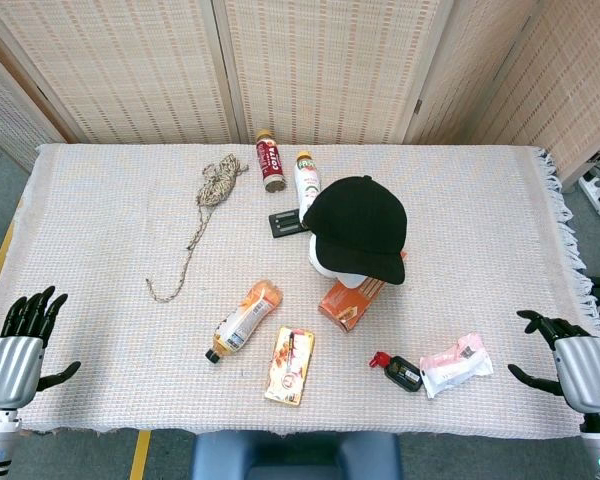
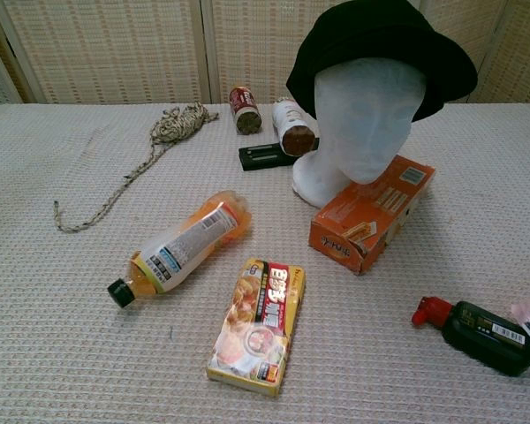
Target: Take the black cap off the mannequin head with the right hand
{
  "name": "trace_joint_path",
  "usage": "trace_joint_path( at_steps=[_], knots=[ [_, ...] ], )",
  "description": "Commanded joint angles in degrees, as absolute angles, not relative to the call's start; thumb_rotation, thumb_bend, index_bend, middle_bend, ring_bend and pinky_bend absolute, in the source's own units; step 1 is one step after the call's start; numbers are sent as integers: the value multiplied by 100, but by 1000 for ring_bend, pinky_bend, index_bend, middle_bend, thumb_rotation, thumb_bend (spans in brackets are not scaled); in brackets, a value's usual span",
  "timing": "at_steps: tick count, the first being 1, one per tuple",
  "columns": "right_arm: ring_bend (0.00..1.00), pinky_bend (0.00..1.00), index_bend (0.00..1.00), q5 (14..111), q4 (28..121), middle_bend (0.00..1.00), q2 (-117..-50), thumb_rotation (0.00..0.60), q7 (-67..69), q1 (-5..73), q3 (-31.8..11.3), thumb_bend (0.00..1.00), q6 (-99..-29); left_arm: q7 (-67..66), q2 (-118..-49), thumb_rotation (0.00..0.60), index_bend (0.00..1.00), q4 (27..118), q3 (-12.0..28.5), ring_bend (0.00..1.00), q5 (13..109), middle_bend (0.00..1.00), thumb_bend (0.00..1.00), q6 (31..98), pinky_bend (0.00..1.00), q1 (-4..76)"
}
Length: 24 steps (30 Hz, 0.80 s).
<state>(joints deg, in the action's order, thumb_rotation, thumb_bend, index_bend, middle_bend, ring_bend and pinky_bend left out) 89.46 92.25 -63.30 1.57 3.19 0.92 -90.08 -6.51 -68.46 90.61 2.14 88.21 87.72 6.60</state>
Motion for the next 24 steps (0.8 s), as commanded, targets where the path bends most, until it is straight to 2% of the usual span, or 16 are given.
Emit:
trace_joint_path(
  at_steps=[1,6,8,10,14,17,24],
  knots=[
    [402,495,250,8963,9220,418,-6335,547,162,308,81,61,-9012,-654,-6830,600,63,9074,202,0,8821,0,64,8761,76,650],
    [427,508,250,9002,9198,429,-6341,547,170,294,71,61,-9009,-665,-6807,600,63,9084,179,0,8857,0,64,8770,76,636],
    [452,543,250,9038,9186,452,-6355,548,192,285,65,61,-9025,-659,-6793,600,63,9093,173,0,8877,0,64,8790,76,624],
    [499,643,250,9083,9145,500,-6425,546,192,268,14,61,-9127,-641,-6771,600,63,9127,167,0,8896,0,64,8821,76,605],
    [686,877,270,9222,9063,673,-6583,546,148,351,-150,61,-9252,-645,-6764,600,63,9160,175,0,8917,0,63,8793,75,625],
    [800,980,294,9283,9117,769,-6676,547,51,516,-311,60,-9201,-635,-6755,600,63,9190,174,0,8943,0,64,8750,75,655],
    [930,1000,318,9181,9419,886,-6854,542,-155,1081,-736,61,-8698,-616,-6719,600,63,9222,177,0,8908,0,64,8683,76,668]
  ],
)
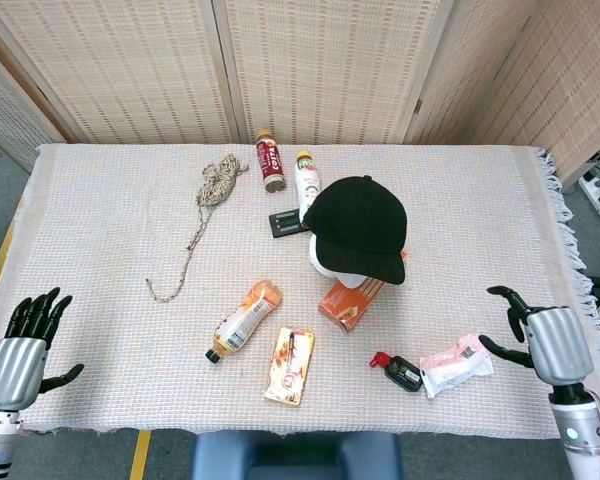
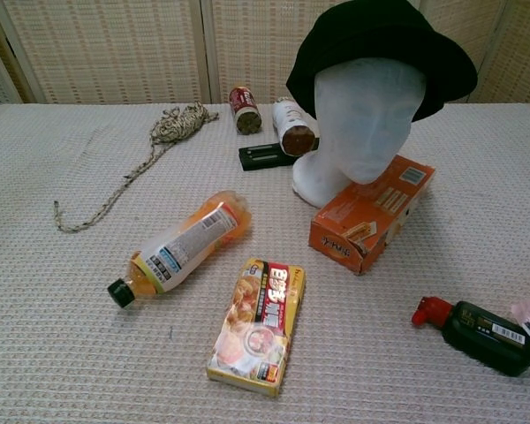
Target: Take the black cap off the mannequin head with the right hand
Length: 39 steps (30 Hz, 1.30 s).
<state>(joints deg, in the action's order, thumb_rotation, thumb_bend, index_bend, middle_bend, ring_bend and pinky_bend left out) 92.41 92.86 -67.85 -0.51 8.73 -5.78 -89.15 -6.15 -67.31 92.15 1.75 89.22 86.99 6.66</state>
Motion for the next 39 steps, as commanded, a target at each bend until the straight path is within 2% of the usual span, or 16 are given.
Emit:
trace_joint_path(
  at_steps=[1,13,18,22,27,31,34,39],
  knots=[
    [937,1000,318,9149,9474,893,-6862,543,-198,1164,-784,60,-8600,-618,-6711,600,63,9225,177,0,8903,0,65,8676,76,669],
    [958,1000,320,8354,9973,915,-7360,546,-626,2149,-1423,62,-7521,-515,-6606,600,63,9322,137,0,8853,0,65,8537,76,680],
    [963,1000,335,8039,9960,920,-7575,549,-655,2427,-1557,109,-7220,-514,-6566,600,64,9319,132,0,8795,0,64,8463,75,688],
    [965,1000,355,7846,9917,920,-7735,547,-681,2630,-1632,196,-7024,-481,-6542,600,64,9340,130,0,8762,0,64,8401,76,705],
    [972,1000,417,7705,9837,924,-7904,548,-707,2806,-1671,440,-6911,-427,-6517,600,64,9368,115,0,8764,0,65,8340,75,725],
    [980,1000,518,7672,9772,932,-7977,549,-634,2842,-1654,640,-6932,-244,-6430,600,64,9457,88,0,8751,0,65,8254,76,742],
    [988,1000,566,7634,9686,939,-8046,546,-525,2828,-1659,718,-7022,-236,-6408,600,64,9455,85,0,8750,0,64,8234,76,751],
    [997,1000,614,7539,9512,951,-8151,548,-424,2794,-1740,768,-7231,-243,-6417,600,64,9463,81,0,8754,0,64,8199,76,771]
  ],
)
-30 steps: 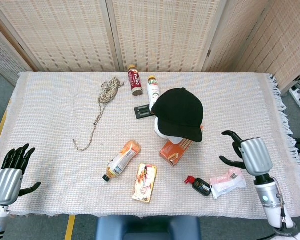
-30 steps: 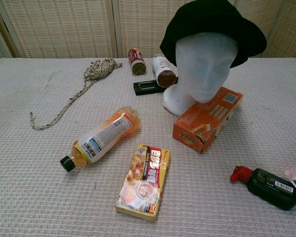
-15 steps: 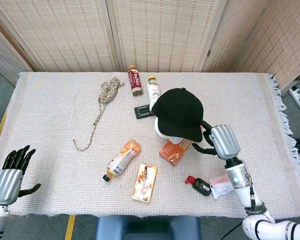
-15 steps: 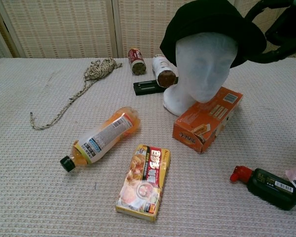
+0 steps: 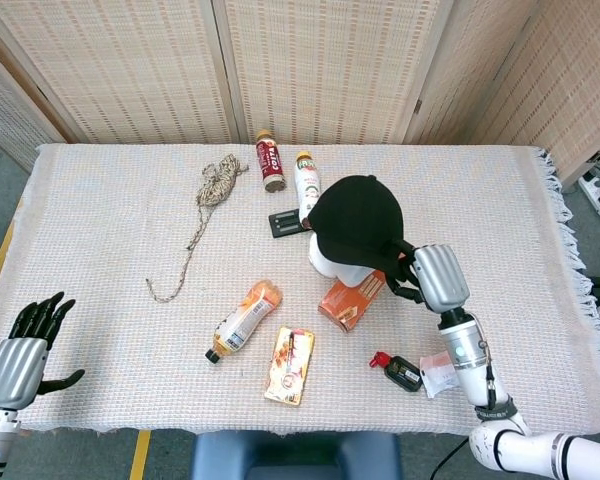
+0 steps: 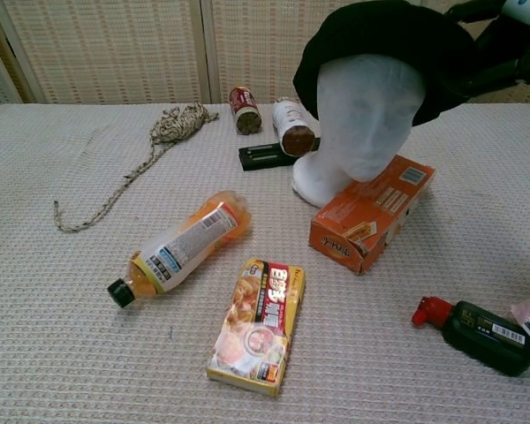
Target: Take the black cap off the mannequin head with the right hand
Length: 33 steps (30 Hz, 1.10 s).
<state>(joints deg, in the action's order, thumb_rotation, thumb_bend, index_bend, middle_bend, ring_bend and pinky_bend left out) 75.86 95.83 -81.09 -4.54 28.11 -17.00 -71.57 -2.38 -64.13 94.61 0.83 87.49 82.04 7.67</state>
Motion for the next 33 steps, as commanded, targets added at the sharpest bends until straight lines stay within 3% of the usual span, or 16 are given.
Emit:
trace_joint_path(
  at_steps=[1,20,33],
  knots=[
    [997,1000,618,7514,9477,952,-8164,551,-422,2788,-1761,776,-7268,-247,-6419,600,64,9465,78,0,8758,0,64,8193,76,775],
    [1000,1000,644,6762,8682,962,-8181,555,25,3099,-2575,884,-7312,-450,-6428,600,60,9599,99,0,8725,0,64,8034,76,892],
    [1000,1000,646,6420,7736,965,-8208,560,10,3511,-2743,897,-6884,-519,-6435,600,56,9640,96,0,8681,0,65,7918,76,962]
  ],
)
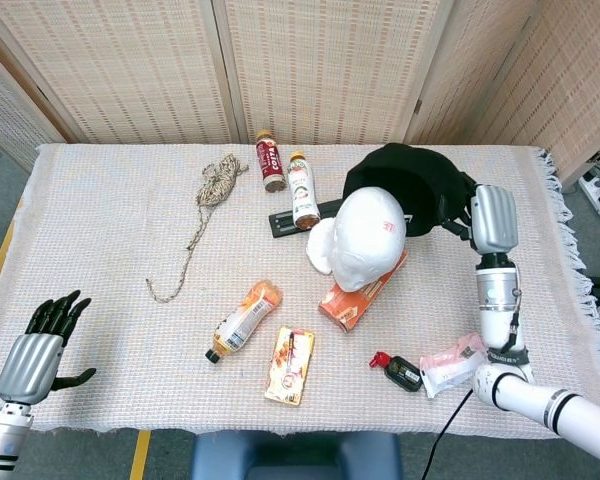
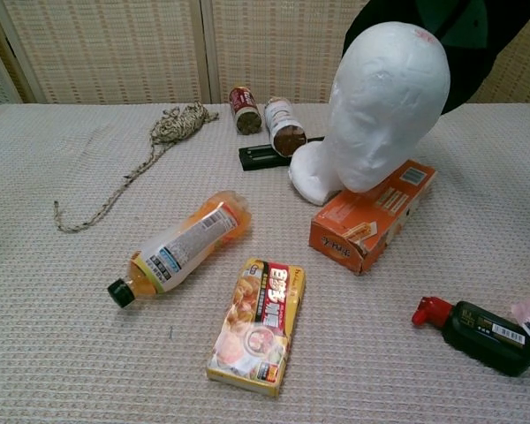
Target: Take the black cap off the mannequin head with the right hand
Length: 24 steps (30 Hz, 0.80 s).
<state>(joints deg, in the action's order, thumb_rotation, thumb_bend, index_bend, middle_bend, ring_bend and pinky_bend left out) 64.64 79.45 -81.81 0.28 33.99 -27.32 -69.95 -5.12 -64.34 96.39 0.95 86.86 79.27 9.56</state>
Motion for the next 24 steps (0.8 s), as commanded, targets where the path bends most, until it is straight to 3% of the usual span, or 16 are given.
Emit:
trace_joint_path(
  at_steps=[1,10,24],
  knots=[
    [1000,1000,647,6413,7660,965,-8221,561,17,3547,-2743,898,-6848,-522,-6436,600,56,9642,94,0,8679,0,64,7912,76,965],
    [1000,1000,652,6507,7121,967,-8152,568,-70,3672,-2530,901,-6620,-534,-6435,600,55,9647,77,0,8656,0,64,7885,76,974],
    [1000,1000,654,6967,7268,967,-7609,567,223,2971,-1760,903,-6780,-550,-6466,600,49,9671,32,0,8693,0,64,7832,76,1005]
  ],
)
